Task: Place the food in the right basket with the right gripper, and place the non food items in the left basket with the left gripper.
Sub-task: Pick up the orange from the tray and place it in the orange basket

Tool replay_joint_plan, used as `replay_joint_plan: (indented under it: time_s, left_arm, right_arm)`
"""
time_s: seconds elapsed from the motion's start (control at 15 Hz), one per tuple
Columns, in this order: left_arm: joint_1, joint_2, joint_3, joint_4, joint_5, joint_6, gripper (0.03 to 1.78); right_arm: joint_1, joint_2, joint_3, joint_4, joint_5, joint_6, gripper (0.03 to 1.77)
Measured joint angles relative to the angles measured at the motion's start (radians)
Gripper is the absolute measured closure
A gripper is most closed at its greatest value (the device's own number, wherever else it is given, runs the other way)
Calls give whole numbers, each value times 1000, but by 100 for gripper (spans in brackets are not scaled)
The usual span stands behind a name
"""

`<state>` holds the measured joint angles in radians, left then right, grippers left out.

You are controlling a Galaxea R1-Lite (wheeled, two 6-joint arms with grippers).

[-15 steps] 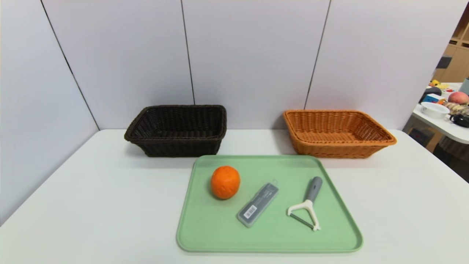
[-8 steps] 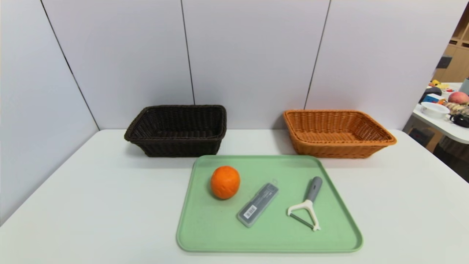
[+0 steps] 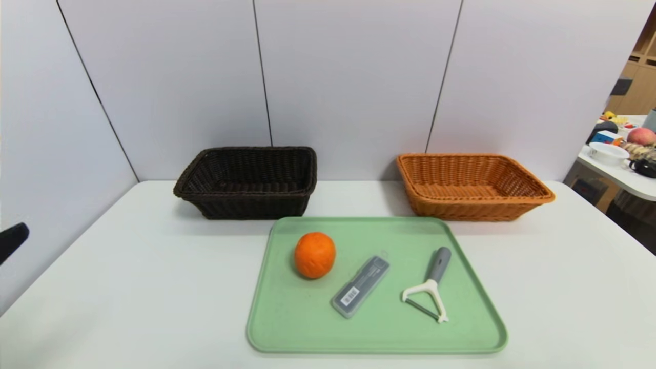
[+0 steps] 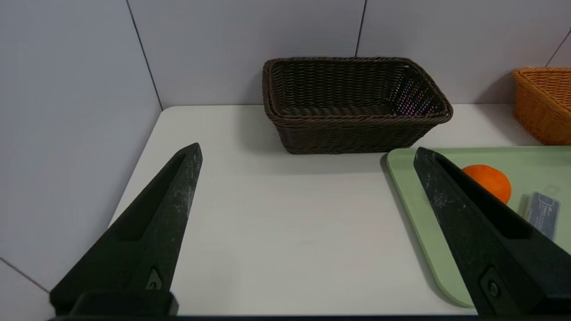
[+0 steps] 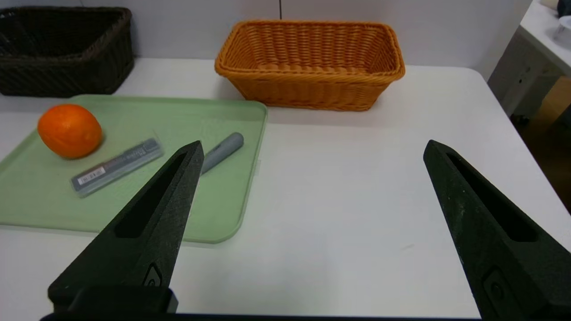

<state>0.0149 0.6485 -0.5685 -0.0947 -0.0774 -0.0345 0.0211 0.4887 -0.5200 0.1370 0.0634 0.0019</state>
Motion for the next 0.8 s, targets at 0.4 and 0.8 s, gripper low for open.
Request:
replay_joint_plan:
  time_s: [0.4, 0.8]
  left_arm:
    - [1, 32, 86, -21, 9, -1, 12]
    - [1, 24, 101, -10, 17, 7, 12]
  right_arm:
    - [19, 154, 81, -204, 5, 7, 10]
    - [160, 377, 115, -449, -6, 7, 10]
